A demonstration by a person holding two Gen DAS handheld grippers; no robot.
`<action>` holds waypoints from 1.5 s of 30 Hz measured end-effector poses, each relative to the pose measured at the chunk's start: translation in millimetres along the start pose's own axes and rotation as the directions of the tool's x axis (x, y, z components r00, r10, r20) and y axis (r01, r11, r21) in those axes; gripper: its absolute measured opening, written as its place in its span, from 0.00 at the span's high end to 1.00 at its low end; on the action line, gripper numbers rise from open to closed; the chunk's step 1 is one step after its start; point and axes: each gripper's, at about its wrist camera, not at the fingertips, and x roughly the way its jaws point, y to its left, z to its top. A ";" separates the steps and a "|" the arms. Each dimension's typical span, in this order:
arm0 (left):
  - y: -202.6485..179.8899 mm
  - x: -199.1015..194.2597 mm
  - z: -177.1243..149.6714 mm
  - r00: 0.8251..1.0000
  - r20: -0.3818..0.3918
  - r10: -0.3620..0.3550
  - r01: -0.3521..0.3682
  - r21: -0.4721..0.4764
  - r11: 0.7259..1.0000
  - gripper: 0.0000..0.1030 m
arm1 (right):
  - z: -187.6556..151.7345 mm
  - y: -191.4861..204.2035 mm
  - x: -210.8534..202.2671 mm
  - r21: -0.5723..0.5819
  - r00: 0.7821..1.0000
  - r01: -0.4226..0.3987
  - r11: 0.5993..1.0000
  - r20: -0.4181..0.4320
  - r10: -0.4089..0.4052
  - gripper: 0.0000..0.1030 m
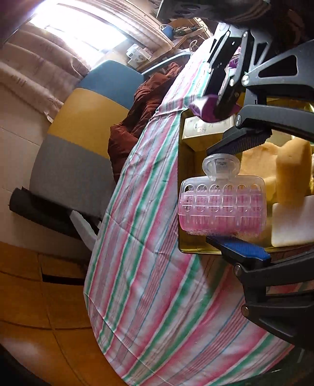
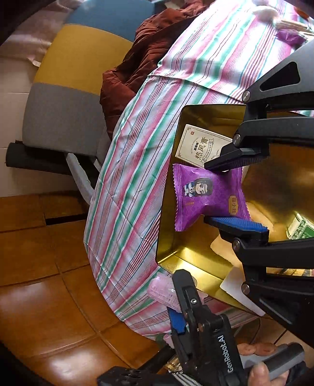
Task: Organize objects
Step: 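Lower the pink roller and purple packet into the gold tray and open both grippers, then move both tools from the tray back toward the remaining table items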
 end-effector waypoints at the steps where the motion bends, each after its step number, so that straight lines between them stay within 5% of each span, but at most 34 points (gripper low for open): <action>1: -1.3 1.8 0.9 1.000 -0.002 0.001 -0.001 0.005 1.000 0.38 | 1.4 -0.5 2.3 0.006 1.000 -0.002 1.000 -0.006 0.002 0.64; 12: 16.1 35.9 8.6 0.995 -0.066 0.076 -0.080 -0.054 0.995 0.28 | 14.0 -3.9 24.5 0.048 1.000 0.006 0.999 -0.014 -0.005 0.56; 32: 2.7 -50.1 -53.8 0.992 0.064 0.107 -0.103 -0.069 0.992 0.28 | -46.6 14.7 -40.2 -0.005 0.994 0.063 0.998 0.085 -0.062 0.20; 39: -20.4 -66.7 -82.2 0.990 0.084 0.111 -0.109 -0.027 0.994 0.28 | -70.2 19.7 -66.4 -0.007 0.984 0.106 0.994 0.146 -0.104 0.00; 45: -37.6 -71.5 -97.9 0.989 0.088 0.120 -0.122 0.014 0.992 0.28 | -91.3 11.3 -76.0 0.024 0.978 0.144 0.989 0.149 -0.146 0.00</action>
